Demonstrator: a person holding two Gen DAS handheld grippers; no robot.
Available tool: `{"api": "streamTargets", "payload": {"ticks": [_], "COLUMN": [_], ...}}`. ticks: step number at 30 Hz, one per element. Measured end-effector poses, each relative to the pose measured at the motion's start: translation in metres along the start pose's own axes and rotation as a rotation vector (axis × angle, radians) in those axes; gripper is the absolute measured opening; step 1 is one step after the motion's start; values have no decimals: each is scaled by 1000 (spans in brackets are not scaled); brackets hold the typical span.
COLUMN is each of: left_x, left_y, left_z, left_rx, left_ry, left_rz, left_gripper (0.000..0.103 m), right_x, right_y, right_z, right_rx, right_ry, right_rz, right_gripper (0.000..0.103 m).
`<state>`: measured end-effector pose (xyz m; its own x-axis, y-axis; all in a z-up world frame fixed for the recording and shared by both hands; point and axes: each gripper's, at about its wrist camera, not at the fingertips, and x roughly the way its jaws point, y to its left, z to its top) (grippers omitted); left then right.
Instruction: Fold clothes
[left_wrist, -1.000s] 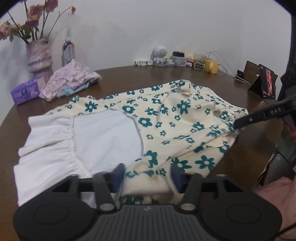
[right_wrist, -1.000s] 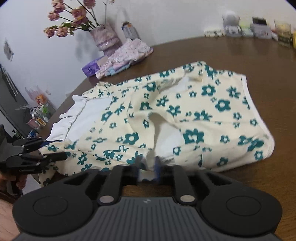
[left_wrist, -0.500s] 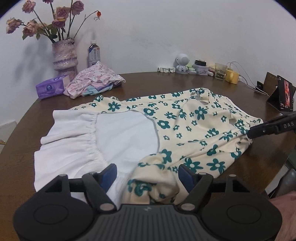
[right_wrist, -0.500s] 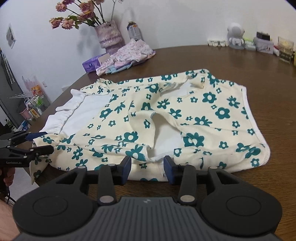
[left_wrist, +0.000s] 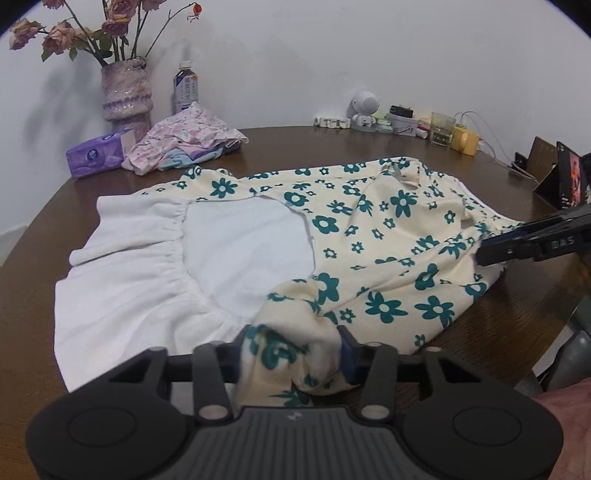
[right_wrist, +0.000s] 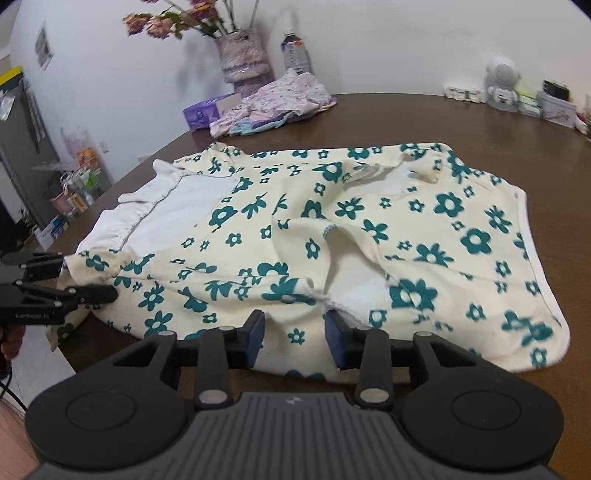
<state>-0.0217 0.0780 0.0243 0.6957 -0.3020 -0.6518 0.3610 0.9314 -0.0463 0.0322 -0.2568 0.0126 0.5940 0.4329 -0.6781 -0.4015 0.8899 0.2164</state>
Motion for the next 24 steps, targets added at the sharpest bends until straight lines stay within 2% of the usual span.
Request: {"api": "streamTargets", "payload": {"ticks": [1, 6, 10, 12, 13, 14, 15, 16, 18, 20, 21, 22, 24], "left_x": [-1, -9, -16, -15, -13, -11, -9, -7, -5, -2, 1, 4, 7], "left_y": [1, 7, 9, 10, 11, 13, 14, 16, 19, 22, 23, 23, 22], "left_z": [0, 0, -1, -2, -3, -3, -2, -1, 2, 4, 5, 6, 6], "left_rx": [-4, -21, -22, -28, -33, -34, -32, -31, -35, -37, -37, -38, -35], "left_ry": [-2, 0, -13, -16, -13, -10, -10, -10, -11, -10, -7, -4, -2], "left_rz": [-8, -8, -4, -13, -25, -36, -46, -50, -50, -49, -51, -54, -54], "left_gripper": [37, 50, 51, 41, 29, 26, 25, 25, 25, 26, 26, 27, 30], "right_x": [1, -8, -5, 3, 8, 12, 13, 13, 8, 1, -1, -2, 3], "right_y": [0, 1, 0, -1, -1, -2, -2, -3, -6, -11, -15, -17, -17], "right_z": [1, 8, 12, 14, 15, 15, 16, 15, 14, 16, 17, 18, 18], "right_rx": [-13, -83, -141, -147, -150, -153, -148, -139, -131, -115, -101, -93, -95], "right_ry": [1, -7, -2, 13, 20, 27, 39, 49, 44, 12, 4, -1, 17], "right_rz": [-1, -15, -13, -2, 4, 11, 43, 60, 60, 33, 29, 25, 29], "right_gripper": [34, 36, 38, 38, 38, 35, 20, 15, 15, 21, 30, 33, 33]}}
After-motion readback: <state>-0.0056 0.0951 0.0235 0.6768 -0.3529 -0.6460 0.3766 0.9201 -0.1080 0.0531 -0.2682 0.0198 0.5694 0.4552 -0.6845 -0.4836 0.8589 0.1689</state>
